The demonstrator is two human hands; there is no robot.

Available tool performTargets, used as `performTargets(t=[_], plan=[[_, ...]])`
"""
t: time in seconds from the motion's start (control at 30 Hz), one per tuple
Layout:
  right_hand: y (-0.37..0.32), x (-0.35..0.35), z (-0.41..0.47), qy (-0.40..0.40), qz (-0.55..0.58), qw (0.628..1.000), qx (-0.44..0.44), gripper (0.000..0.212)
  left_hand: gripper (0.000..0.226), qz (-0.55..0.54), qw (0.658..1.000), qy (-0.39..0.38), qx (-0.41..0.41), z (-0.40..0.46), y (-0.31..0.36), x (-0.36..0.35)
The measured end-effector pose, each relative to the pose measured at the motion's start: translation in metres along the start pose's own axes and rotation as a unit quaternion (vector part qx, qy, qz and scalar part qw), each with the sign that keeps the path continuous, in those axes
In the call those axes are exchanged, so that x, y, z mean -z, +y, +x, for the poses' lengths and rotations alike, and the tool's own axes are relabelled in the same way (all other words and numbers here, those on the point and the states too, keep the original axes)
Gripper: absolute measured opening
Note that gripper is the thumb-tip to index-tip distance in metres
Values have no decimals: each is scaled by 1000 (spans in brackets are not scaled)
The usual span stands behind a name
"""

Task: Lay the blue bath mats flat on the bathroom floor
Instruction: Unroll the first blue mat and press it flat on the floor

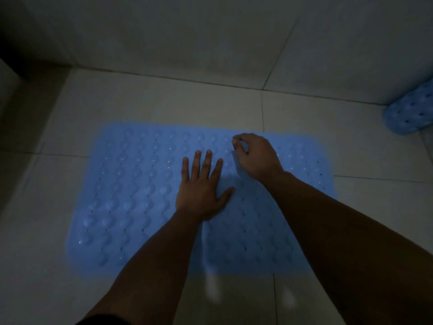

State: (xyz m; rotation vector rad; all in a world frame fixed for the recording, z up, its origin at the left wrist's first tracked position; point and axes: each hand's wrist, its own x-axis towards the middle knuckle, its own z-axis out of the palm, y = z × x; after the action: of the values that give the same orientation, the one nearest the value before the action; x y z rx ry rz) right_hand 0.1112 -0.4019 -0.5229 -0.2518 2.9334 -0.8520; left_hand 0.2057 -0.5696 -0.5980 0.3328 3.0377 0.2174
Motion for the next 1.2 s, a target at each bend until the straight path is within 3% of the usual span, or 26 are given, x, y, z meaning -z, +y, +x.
performTargets(t=[0.13, 0.23, 0.37, 0.43, 0.47, 0.53, 0.67, 0.77, 0.9, 1.03, 1.2], plan=[[17, -15, -2, 83, -2, 995, 61, 35, 84, -6, 1000, 15, 2, 1, -1, 1], [26, -20, -7, 115, -10, 991, 70, 34, 94, -18, 1000, -4, -1, -1, -1, 3], [4, 3, -4, 31, -8, 999, 15, 40, 102, -53, 993, -106, 16, 9, -3, 15], [-20, 20, 2, -33, -12, 999, -26, 36, 88, -91, 979, -180, 6, 21, -13, 40], [-34, 26, 3, -56, -14, 998, -35, 35, 76, -104, 979, -178, -5, 25, -22, 57], [-58, 25, 4, -83, -17, 995, -46, 33, 57, -121, 988, -95, -5, 26, -46, 83], [-99, -17, -10, -89, -42, 995, -35, 36, 54, -118, 990, 31, 69, 2, -92, 92], [-117, -83, -37, -112, -94, 989, -2, 52, 45, -91, 987, 58, 118, -14, -117, 85], [-116, -142, -68, -80, -175, 981, 36, 77, 43, -60, 985, 84, 135, -32, -138, 74], [-111, -151, -71, -38, -220, 973, 49, 87, 48, -59, 983, 99, 145, -37, -150, 60], [-111, -153, -70, -67, -198, 977, 38, 94, 59, -19, 983, 91, 158, -47, -151, 46]])
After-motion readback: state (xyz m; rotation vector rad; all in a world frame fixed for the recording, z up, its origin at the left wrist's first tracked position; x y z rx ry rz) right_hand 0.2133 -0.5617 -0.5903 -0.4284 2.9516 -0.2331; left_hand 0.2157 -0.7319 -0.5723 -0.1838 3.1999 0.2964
